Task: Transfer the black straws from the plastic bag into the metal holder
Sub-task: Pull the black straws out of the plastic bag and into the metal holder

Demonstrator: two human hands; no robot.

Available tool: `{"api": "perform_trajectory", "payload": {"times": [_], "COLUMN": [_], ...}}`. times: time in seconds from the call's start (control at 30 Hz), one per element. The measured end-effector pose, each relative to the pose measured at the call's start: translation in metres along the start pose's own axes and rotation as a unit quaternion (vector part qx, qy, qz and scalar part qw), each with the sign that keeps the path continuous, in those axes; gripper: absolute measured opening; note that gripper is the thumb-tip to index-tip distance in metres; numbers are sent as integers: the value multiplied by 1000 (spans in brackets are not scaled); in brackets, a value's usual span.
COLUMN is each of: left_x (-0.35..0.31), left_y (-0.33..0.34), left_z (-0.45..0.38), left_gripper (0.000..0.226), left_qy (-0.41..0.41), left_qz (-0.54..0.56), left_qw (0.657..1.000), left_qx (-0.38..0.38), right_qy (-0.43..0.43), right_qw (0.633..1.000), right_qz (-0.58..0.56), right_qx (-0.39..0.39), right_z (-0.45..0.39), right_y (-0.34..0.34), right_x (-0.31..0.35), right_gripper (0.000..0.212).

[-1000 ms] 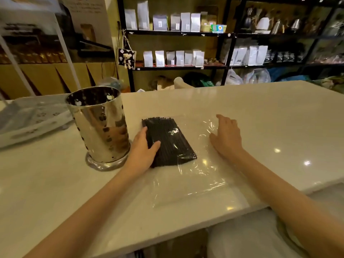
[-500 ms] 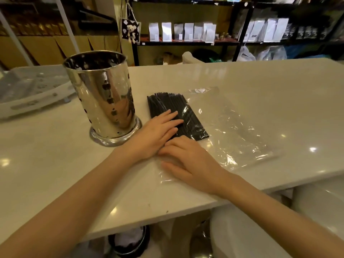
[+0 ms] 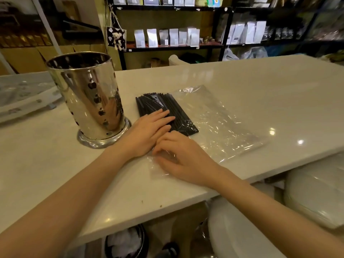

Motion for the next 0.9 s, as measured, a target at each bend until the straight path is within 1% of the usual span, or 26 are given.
{"api": "perform_trajectory", "payload": {"times": [0.07,0.13,0.27,0.37,0.4,0.5,0.57,0.63,0.7,0.73,0.8,0.83,0.9], "left_x": [-1,-1,-3,-6,-8,-23,-39,-59,-78,-84,-92,-90,-82], "left_y": [1,4,9,8,8,6,3,2,8,12,21,24,30], "left_z": [0,0,3,4,4,7,11,14,15,15,18,18,20], "left_gripper": [69,71,75,90,89,72,70,73,65,63,67,69,67], "left_qy": [1,4,1,4,7,30,64,90,94,96,107,104,99], "left_qz": [0,-12,-25,-24,-26,-54,-45,30,86,82,26,6,-14], "left_qw": [1000,1000,999,999,999,998,997,995,991,990,991,992,992], "left_qx": [0,12,40,40,39,25,2,1,37,57,73,76,79], "right_qy": [8,12,39,20,8,-24,-51,-73,-85,-91,-108,-113,-108], "right_qw": [999,997,992,992,992,991,990,989,986,983,977,977,984], "right_qz": [-16,-38,-70,-40,-23,17,36,59,86,99,130,138,116], "right_qx": [-33,-68,-101,-122,-128,-133,-129,-115,-117,-126,-130,-118,-81], "right_z": [1,2,11,21,24,32,39,45,50,51,56,59,64], "right_y": [-6,-12,-28,-45,-50,-64,-69,-67,-64,-62,-60,-58,-55], "right_x": [-2,-2,-2,8,12,24,34,42,50,53,59,62,65], "right_gripper": [11,12,19,21,19,13,13,15,18,19,20,19,17]}}
Point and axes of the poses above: each hand's wrist, its own z-axis away from the middle knuckle, its own y-axis out of the palm, x = y × z, the point moved 8 cm from there along -z, towards the middle knuckle, and after that the axes turned 5 degrees about -y, right-handed, at the moved point
